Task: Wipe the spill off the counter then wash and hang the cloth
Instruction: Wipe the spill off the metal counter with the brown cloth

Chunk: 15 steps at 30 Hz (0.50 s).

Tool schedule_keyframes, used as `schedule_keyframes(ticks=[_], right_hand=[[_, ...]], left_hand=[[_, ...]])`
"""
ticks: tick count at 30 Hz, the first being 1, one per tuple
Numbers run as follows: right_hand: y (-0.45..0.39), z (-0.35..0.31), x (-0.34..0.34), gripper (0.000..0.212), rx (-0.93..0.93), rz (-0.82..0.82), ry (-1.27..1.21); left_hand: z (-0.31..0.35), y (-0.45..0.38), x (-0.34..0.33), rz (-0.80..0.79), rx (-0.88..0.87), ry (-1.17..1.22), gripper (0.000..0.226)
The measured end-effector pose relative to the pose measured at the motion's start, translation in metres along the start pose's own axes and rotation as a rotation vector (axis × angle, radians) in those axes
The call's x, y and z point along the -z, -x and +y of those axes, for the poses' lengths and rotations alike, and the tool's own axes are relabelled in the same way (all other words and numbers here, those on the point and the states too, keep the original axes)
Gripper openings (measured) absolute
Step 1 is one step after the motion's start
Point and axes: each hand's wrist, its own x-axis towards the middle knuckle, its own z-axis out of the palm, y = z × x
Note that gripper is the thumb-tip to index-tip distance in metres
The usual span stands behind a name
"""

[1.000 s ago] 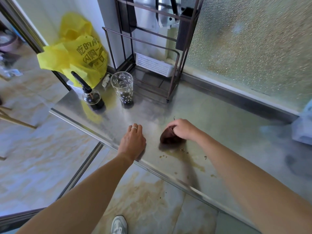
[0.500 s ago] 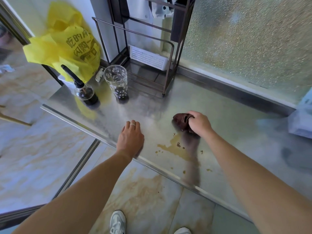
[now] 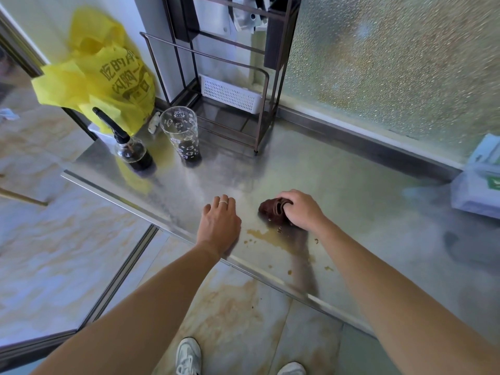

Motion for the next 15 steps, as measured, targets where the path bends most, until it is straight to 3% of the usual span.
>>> schedule_keyframes(ticks=[6,11,15], right_hand=[[-0.003,-0.009,0.024,0.039,0.045,-0.114,-0.019],[-0.009,-0.022,0.053,0.026,0.077,0.048,-0.143],[-0.022,-0.027,0.065,0.018,-0.006,0.173,-0.445]], left_hand=[[0.007,-0.004,0.015,0.116,-0.066,0.065,0.031],[0.018,-0.014,0.025,0.191,-0.037,0.179,0.024],[0.031,-0.022,0.028,0.220,-0.009,0.263,0.027]])
